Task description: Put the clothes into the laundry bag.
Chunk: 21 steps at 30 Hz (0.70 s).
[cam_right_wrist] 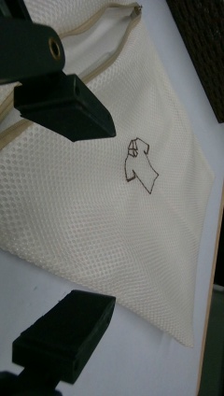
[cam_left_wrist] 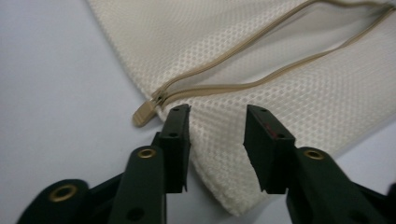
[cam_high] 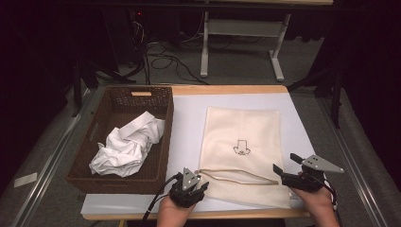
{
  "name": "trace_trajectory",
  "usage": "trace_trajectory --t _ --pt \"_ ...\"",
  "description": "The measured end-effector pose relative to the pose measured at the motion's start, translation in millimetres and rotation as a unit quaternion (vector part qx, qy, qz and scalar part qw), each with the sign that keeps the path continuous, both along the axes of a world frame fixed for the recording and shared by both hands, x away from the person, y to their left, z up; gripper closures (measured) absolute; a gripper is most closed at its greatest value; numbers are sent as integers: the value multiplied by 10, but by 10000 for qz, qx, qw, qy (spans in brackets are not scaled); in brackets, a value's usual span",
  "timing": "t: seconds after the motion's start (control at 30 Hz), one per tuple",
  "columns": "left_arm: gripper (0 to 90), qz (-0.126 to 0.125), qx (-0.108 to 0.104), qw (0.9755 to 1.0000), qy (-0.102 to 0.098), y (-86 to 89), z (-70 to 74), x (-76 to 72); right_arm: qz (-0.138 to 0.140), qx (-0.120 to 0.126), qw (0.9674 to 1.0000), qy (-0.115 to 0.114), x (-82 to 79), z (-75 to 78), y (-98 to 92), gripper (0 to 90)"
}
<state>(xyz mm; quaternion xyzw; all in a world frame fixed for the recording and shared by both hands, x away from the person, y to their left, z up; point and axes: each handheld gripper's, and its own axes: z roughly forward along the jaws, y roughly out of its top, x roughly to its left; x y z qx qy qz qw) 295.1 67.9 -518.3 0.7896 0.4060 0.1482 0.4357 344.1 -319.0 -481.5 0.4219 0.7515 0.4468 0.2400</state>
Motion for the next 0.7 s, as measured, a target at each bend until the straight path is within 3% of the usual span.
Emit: trace_trajectory --t 0.1,0.17,0.2,0.27,0.37,0.47,0.5,0.63,0.7 --pt "516 3 -134 9999 -22 14 17 3 -102 39 9999 24 41 -1 -16 349" --pt "481 -7 -319 9995 -7 33 35 11 -294 119 9994 135 146 -3 -47 425" --pt "453 -44 -330 9994 -6 43 41 14 -412 31 9989 238 272 -23 -60 487" --pt "429 -46 -353 9994 -3 48 46 18 -441 7 9986 302 333 -34 -63 493" --pt "417 -98 -382 9992 12 60 51 21 -666 -138 9961 567 616 -101 -68 493" --pt "405 -132 -368 9992 33 63 57 29 -856 -153 9928 826 843 -175 -63 509" --pt "405 -158 -341 9993 41 63 56 31 -936 -126 9900 1046 1001 -230 -52 513" --pt "403 -224 -251 9994 31 42 45 27 -939 -265 9873 1256 1137 -278 4 539" --pt "404 -253 -174 9995 -5 29 39 24 -884 -457 9879 1191 1154 -284 43 659"
